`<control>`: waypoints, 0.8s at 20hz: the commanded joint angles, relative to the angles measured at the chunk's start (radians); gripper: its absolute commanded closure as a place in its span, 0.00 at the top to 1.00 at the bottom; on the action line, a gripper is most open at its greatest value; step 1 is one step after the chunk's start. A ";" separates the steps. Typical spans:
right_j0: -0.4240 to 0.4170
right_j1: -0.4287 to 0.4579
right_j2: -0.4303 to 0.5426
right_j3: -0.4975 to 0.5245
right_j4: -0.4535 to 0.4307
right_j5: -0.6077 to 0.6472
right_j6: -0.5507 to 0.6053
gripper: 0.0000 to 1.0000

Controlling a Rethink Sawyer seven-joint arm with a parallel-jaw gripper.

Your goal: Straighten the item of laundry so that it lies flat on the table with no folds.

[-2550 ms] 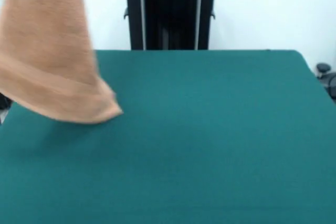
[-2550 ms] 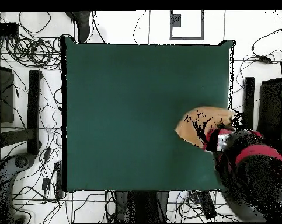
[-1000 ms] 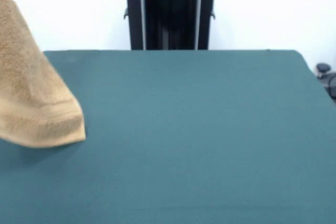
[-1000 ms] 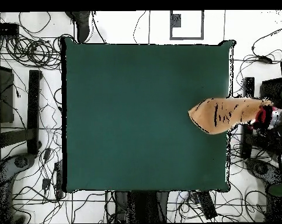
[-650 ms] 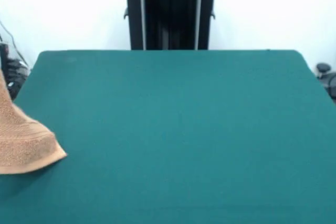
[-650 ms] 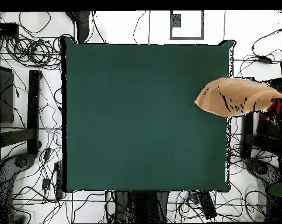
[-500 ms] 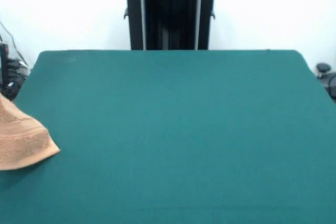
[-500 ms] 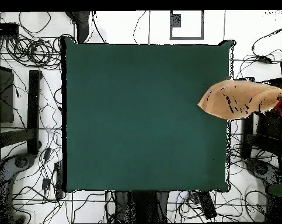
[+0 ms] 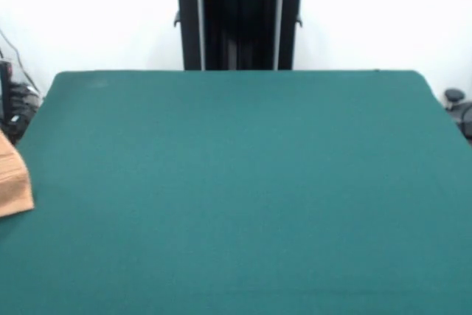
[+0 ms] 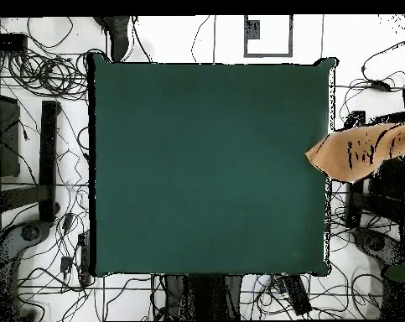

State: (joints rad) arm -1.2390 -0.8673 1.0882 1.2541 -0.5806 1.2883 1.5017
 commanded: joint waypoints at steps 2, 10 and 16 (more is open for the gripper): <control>0.106 0.087 -0.060 -0.160 -0.072 0.148 -0.391 0.00; 0.168 0.193 -0.063 -0.403 -0.116 0.293 -0.545 0.00; 0.185 0.265 -0.059 -0.513 -0.132 0.351 -0.622 0.00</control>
State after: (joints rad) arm -1.1296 -0.6795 1.0883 0.8866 -0.6514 1.4833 1.2623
